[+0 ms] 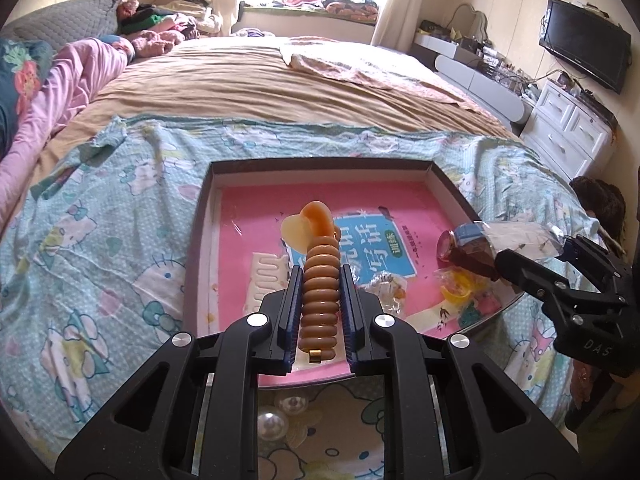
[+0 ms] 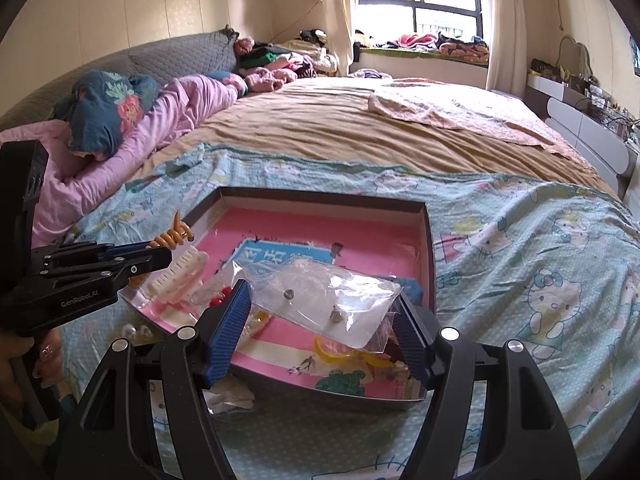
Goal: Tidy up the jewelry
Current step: 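Carry the bracelet into the box with left tool while right carries the stud card, then grasp the pearl hair clip with left tool while right grasps the white bagged item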
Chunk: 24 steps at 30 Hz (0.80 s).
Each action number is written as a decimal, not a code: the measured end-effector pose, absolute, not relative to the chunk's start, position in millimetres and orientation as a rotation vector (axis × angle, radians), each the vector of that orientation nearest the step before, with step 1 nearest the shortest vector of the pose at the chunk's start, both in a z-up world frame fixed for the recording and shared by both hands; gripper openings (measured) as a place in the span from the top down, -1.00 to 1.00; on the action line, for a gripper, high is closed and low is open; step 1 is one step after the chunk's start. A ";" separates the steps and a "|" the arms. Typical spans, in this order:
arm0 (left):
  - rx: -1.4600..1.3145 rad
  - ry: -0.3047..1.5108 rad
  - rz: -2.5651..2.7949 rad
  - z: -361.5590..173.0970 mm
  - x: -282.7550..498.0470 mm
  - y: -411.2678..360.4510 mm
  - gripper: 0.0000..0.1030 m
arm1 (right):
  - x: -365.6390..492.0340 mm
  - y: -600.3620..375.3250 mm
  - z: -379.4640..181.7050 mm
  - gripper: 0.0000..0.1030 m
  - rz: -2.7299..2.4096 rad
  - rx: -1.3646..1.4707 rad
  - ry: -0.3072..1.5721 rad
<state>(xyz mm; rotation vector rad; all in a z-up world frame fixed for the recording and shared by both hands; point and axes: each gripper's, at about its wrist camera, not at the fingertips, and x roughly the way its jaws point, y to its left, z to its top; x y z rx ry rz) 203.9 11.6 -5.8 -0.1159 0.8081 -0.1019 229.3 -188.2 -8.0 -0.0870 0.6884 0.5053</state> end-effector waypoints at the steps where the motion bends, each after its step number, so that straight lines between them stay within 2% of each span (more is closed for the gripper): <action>1: -0.112 0.816 -0.106 -8.9 205.3 10.2 0.79 | 230.6 -186.9 -10.6 -0.31 0.505 -0.091 0.695; 9: -0.107 0.842 -0.118 -19.3 211.9 10.3 0.78 | 240.9 -179.9 -29.9 -0.34 0.493 -0.107 0.747; 13: -0.116 0.838 -0.114 -17.3 209.8 15.4 0.48 | 241.7 -180.6 -32.3 -0.47 0.483 -0.091 0.760; 15: -0.118 0.832 -0.111 -15.5 208.7 15.8 0.45 | 239.3 -181.5 -31.3 -0.49 0.484 -0.087 0.758; 18: -0.116 0.820 -0.101 -10.5 204.0 18.9 0.20 | 232.9 -182.6 -29.8 -0.58 0.493 -0.083 0.756; 20: -0.111 0.812 -0.091 -7.1 200.5 20.9 0.15 | 226.6 -183.0 -28.7 -0.61 0.505 -0.081 0.757; 22: -0.098 0.803 -0.072 -4.1 195.8 23.8 -0.05 | 221.7 -182.8 -27.8 -0.65 0.514 -0.078 0.762; 24: -0.093 0.799 -0.060 -2.2 192.4 26.4 -0.10 | 215.0 -182.5 -27.6 -0.68 0.529 -0.072 0.767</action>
